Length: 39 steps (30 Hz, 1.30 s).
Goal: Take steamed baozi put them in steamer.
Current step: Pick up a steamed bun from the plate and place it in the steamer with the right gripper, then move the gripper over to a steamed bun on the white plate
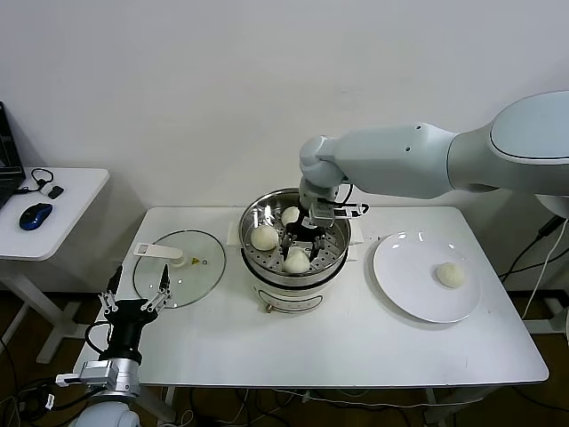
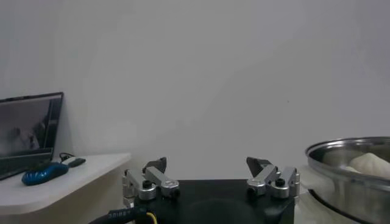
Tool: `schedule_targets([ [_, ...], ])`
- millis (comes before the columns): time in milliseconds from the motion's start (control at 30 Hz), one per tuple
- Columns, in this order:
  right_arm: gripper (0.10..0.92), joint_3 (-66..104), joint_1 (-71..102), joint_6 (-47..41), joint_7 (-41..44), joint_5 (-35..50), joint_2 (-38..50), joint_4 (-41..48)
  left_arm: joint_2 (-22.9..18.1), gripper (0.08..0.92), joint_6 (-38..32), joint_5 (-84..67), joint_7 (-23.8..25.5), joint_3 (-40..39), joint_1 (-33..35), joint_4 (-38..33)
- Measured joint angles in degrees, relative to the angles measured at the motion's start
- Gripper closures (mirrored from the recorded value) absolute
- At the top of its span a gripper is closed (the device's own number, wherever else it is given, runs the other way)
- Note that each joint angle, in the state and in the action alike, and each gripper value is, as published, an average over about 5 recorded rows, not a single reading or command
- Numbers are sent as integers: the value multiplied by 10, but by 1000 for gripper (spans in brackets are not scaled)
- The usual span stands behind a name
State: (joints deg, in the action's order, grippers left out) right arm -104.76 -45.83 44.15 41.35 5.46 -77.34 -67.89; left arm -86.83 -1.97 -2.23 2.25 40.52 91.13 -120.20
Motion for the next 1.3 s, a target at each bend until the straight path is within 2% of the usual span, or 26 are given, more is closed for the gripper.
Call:
schedule_targets([
  [133, 243, 0, 2, 2, -1, 1, -4, 7, 0, 177, 0, 0, 0, 0, 0, 0],
  [233, 209, 1, 2, 4, -3, 4, -7, 11, 0, 177, 0, 0, 0, 0, 0, 0],
  [500, 203, -11, -21, 19, 3, 31, -10, 12, 1, 177, 2, 0, 1, 3, 1, -6],
  [700, 203, -53, -69, 6, 46, 107, 1, -3, 3, 177, 6, 0, 3, 6, 0, -12],
  [1033, 203, -155, -163, -138, 124, 258, 53, -55, 5, 177, 7, 1, 3, 1, 0, -15],
  [1300, 203, -212, -188, -257, 158, 312, 114, -67, 4, 177, 5, 1, 3, -6, 0, -13],
])
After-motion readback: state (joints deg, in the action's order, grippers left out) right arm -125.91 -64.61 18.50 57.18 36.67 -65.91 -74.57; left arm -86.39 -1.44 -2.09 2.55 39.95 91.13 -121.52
